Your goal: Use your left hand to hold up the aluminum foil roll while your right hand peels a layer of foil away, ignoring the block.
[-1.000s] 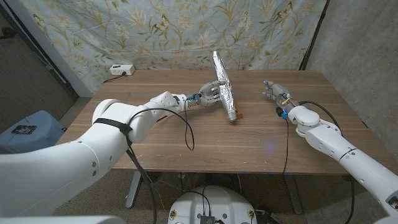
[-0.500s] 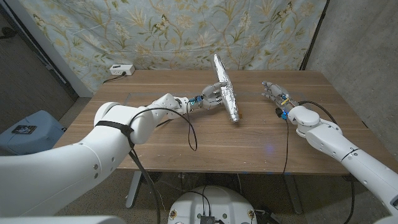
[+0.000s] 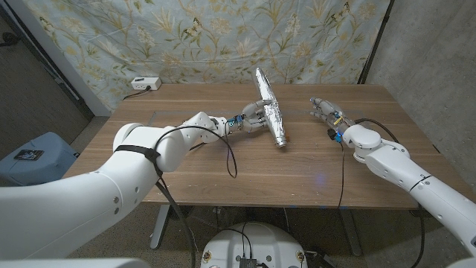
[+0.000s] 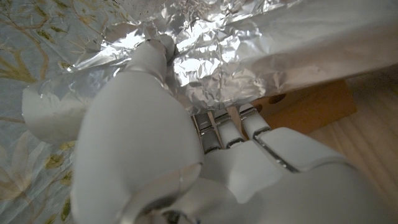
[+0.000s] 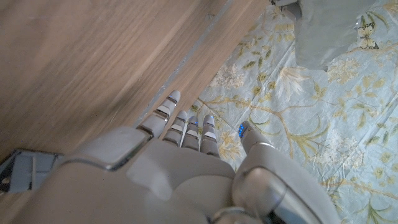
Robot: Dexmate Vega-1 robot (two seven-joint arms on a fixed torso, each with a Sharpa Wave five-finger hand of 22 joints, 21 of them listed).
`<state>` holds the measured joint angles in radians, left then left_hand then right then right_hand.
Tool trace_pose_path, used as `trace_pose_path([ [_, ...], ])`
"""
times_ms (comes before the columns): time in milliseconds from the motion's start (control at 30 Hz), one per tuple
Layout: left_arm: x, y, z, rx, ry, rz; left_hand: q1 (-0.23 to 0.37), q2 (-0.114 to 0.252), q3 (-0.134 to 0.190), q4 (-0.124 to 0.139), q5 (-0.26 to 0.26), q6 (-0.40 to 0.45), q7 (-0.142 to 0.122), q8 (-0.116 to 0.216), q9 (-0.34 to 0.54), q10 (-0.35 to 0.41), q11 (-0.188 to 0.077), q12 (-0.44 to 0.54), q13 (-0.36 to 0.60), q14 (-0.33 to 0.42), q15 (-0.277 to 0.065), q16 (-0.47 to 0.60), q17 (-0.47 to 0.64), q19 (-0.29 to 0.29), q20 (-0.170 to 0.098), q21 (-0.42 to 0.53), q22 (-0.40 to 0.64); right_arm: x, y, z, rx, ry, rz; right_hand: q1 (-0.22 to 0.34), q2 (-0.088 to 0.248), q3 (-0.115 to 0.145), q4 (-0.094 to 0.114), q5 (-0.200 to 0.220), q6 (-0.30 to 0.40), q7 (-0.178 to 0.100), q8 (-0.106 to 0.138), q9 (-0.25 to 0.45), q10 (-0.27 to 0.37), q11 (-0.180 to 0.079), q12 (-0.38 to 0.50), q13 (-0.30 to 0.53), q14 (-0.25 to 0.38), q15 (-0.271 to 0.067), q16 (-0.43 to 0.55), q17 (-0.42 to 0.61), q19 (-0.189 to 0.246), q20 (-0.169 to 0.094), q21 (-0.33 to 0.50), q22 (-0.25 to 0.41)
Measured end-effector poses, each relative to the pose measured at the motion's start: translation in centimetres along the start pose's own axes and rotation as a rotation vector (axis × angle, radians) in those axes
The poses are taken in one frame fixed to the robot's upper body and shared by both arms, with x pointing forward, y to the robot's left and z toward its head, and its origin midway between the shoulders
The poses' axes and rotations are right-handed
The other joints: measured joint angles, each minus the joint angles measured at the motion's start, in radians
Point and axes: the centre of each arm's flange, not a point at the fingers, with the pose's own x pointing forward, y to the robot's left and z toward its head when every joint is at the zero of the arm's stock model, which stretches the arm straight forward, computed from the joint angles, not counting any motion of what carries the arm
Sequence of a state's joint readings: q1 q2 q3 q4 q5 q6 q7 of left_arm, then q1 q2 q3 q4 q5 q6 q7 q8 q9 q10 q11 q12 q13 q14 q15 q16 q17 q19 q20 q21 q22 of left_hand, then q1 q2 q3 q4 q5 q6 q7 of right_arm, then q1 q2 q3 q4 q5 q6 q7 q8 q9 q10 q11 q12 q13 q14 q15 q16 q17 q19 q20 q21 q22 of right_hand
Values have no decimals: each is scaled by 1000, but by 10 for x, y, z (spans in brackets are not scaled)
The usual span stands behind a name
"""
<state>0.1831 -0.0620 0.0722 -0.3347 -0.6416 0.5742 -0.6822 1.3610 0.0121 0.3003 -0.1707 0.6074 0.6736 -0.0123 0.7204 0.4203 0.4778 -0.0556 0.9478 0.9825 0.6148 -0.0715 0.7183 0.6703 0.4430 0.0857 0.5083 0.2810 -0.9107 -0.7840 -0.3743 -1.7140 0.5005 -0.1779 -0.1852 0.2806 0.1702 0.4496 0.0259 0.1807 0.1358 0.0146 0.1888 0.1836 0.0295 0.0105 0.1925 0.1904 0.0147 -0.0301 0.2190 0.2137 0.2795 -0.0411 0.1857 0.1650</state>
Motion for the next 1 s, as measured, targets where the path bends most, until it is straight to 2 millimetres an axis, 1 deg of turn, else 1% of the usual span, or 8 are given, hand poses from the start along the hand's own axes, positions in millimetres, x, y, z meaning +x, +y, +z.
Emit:
trace_pose_path([
  [200,0,0,0,-12,5,11,0,0,3,-3,3,0,0,0,0,0,0,-4,8,0,0,0,1,0,0,7,0,-4,1,7,-35,19,5,5,-5,3,-5,0,5,5,0,0,4,3,0,0,0,0,0,-5,0,0,0,0],
  [300,1,-3,3,-17,-5,4,0,0,3,-3,5,0,0,0,0,0,0,-5,8,0,0,0,1,0,0,7,0,-4,0,3,-42,44,-2,5,-5,2,-9,0,5,5,0,0,4,4,1,0,0,0,0,-5,0,0,0,0],
  [333,0,-2,2,-19,8,11,0,0,3,-3,9,0,0,0,0,0,0,-5,8,0,0,0,1,0,0,7,0,-6,2,12,-58,33,7,8,-2,3,-11,0,6,6,0,0,9,9,4,0,0,0,0,-5,0,0,0,0],
  [633,0,-5,7,-32,-11,-1,0,0,3,-3,11,0,0,2,0,0,0,-6,14,0,0,1,2,0,0,15,5,-7,-1,-2,-79,105,-9,18,-8,0,-22,0,25,36,4,0,19,45,4,0,2,13,0,-9,0,0,0,0],
  [733,0,-5,8,-35,-15,-3,-4,-4,3,-3,19,0,0,2,0,3,-3,-10,15,0,0,1,5,0,0,15,5,-8,-2,-6,-86,128,-13,24,-13,0,-30,0,29,40,4,0,20,45,4,0,5,16,0,-9,0,0,0,0],
  [767,-1,-4,1,-40,26,5,-4,-4,3,-3,19,0,0,2,0,8,2,-12,15,0,0,4,7,0,0,18,5,-14,7,31,-125,58,22,24,-13,3,-33,0,30,41,4,0,20,45,4,0,5,16,0,-9,0,0,0,0],
  [967,-1,-4,1,-44,31,2,-4,-4,3,-3,19,0,0,2,0,8,2,-14,22,0,0,4,6,0,0,22,5,-17,7,29,-144,92,20,36,-15,3,-44,0,36,46,4,-2,20,55,4,0,11,21,0,-14,0,0,0,0],
  [1000,-2,-5,-1,-51,42,-1,-4,-4,3,-3,19,0,0,2,0,8,2,-14,22,0,0,4,6,0,0,22,5,-19,12,40,-156,73,33,40,-19,0,-47,0,36,47,4,-2,20,55,4,0,13,24,0,-14,0,0,0,0],
])
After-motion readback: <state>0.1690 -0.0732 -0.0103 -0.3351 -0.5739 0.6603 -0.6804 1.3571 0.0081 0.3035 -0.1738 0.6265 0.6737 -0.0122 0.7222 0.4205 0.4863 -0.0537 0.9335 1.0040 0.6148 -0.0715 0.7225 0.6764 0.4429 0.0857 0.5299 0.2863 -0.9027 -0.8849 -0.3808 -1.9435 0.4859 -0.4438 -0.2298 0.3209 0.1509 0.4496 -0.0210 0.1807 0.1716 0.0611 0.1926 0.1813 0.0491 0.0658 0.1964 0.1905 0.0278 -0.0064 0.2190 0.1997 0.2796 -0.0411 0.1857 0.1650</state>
